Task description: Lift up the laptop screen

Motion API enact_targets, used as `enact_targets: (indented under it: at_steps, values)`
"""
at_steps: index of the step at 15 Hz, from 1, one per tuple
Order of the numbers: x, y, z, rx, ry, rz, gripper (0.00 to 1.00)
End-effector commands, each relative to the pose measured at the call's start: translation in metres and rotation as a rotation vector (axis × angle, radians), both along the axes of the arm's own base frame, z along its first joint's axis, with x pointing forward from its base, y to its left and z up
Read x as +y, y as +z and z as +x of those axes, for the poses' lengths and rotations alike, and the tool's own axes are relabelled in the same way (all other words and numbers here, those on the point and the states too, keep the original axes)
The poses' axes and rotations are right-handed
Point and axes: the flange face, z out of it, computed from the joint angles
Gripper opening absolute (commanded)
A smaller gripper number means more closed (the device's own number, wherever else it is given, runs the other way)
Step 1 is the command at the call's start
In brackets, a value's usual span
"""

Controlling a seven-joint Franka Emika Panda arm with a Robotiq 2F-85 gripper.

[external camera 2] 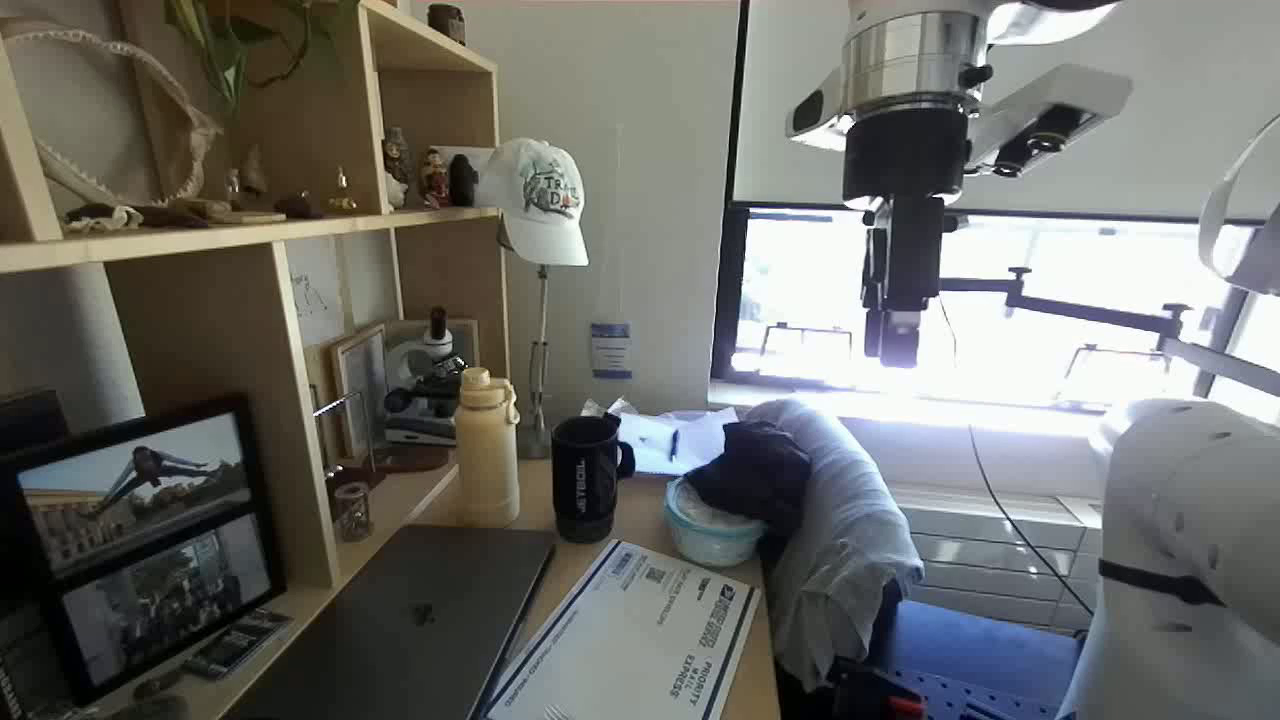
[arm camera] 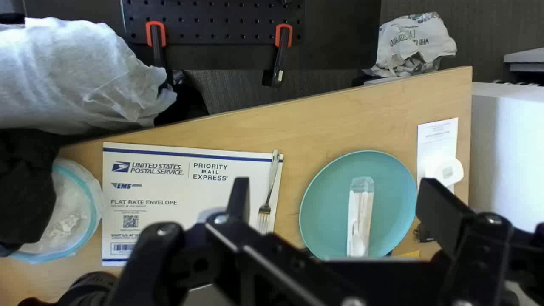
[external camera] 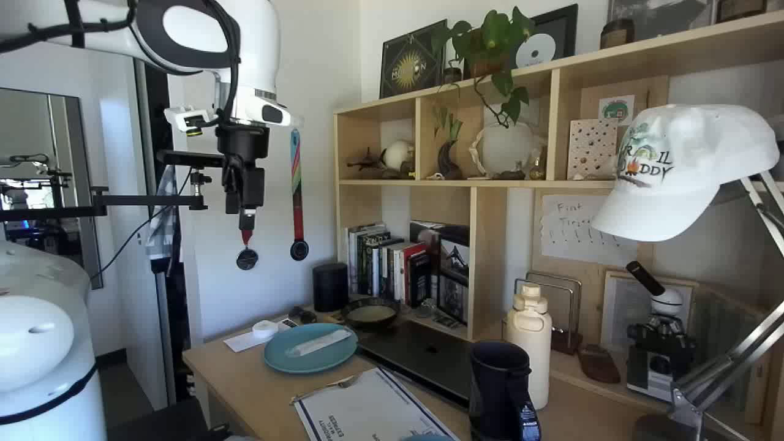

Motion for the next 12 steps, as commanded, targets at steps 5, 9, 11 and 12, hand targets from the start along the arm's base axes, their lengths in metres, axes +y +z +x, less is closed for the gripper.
enact_targets:
  at_steps: [5, 9, 11, 12]
  values:
    - [-0.014, -0.021, 0.012, -0.042, 0.007, -0.011, 1.00]
    - [-0.041, -0.066, 0.040, -0.159, -0.036, 0.009, 1.00]
    - [-0.055, -0.091, 0.055, -0.228, -0.065, 0.024, 1.00]
    - [-0.062, -0.102, 0.064, -0.266, -0.081, 0.028, 1.00]
